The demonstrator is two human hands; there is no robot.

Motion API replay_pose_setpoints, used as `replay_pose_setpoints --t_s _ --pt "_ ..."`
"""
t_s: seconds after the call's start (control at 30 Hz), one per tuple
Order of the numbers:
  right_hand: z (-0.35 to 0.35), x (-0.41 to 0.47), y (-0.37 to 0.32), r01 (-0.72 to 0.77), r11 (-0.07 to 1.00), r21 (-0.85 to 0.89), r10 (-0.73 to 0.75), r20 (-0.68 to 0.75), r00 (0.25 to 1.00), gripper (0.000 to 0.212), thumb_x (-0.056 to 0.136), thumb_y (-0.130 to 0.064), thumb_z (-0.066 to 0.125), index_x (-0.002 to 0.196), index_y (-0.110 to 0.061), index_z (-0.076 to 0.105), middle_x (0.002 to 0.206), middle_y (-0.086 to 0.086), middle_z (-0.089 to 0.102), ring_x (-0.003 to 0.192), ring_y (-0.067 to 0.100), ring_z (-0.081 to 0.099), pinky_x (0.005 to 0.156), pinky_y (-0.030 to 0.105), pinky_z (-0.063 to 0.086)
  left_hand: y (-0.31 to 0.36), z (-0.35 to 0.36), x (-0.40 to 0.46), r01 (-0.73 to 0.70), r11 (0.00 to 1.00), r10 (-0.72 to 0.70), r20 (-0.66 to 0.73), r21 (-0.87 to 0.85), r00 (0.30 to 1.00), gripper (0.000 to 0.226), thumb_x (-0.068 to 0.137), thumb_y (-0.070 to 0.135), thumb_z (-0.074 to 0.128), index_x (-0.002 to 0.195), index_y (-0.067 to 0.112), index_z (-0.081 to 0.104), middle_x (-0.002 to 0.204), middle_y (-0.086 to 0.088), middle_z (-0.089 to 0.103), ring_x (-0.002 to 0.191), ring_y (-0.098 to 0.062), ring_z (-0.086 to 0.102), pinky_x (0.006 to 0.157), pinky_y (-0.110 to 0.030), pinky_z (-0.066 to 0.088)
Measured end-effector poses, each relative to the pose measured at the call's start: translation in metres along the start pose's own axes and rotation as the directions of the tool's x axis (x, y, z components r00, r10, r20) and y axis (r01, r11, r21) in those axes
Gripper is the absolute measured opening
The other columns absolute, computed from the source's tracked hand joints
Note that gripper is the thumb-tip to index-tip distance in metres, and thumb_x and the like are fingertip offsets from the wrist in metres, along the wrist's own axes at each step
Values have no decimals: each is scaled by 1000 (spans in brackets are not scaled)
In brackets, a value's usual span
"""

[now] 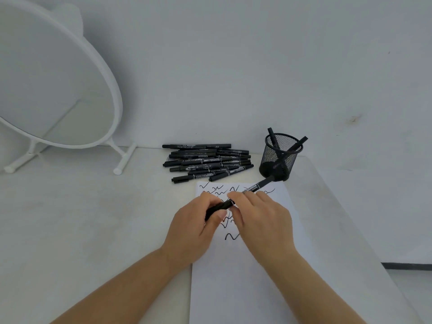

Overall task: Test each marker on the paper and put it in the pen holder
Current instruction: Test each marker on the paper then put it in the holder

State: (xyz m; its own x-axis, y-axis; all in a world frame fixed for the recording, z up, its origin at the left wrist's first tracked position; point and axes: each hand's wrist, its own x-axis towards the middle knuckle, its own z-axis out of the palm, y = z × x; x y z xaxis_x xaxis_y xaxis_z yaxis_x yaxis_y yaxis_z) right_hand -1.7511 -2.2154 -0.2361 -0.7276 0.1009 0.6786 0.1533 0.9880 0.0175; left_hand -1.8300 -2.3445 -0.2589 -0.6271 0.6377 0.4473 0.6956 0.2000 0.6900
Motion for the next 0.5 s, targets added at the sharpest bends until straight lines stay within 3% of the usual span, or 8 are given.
replay_pose_setpoints --t_s 0.1,0.2,0.33,0.43,0.5 --pt "-9 15 16 -44 999 4 43 32 999 19 64 -16 82 76 -16 66 60 -3 63 55 22 61 39 23 36 -8 -6 1 0 996 1 13 -93 1000 22 80 54 44 99 43 46 77 18 56 76 -3 53 69 -10 36" --pt "-21 40 45 -194 970 146 198 -17 980 10 79 -17 71 86 -13 65 66 1 66 60 27 62 51 29 39 -21 -8 10 123 972 -142 -86 -199 986 32 78 55 45 103 38 54 82 21 57 80 -4 54 70 -15 40" --pt "-31 74 87 -343 837 426 386 -15 922 5 86 -19 60 90 -21 62 83 1 66 69 21 60 69 33 46 -50 -16 29 267 964 -254 -285 10 924 19 85 20 57 103 26 57 91 12 58 91 -10 54 76 -27 42" --pt "-29 96 109 -437 723 535 532 -26 847 9 86 -22 59 83 -31 60 92 -2 64 67 0 57 63 11 37 -69 -24 41 361 918 -291 -342 162 894 19 85 13 57 104 18 58 102 1 57 99 -21 50 83 -32 41" --pt "-21 105 121 -534 636 557 624 35 780 7 86 -24 57 84 -30 61 91 -2 64 67 3 57 63 9 35 -76 -26 47 400 886 -302 -362 234 882 19 86 14 56 105 16 58 108 -3 56 103 -25 46 83 -36 42"
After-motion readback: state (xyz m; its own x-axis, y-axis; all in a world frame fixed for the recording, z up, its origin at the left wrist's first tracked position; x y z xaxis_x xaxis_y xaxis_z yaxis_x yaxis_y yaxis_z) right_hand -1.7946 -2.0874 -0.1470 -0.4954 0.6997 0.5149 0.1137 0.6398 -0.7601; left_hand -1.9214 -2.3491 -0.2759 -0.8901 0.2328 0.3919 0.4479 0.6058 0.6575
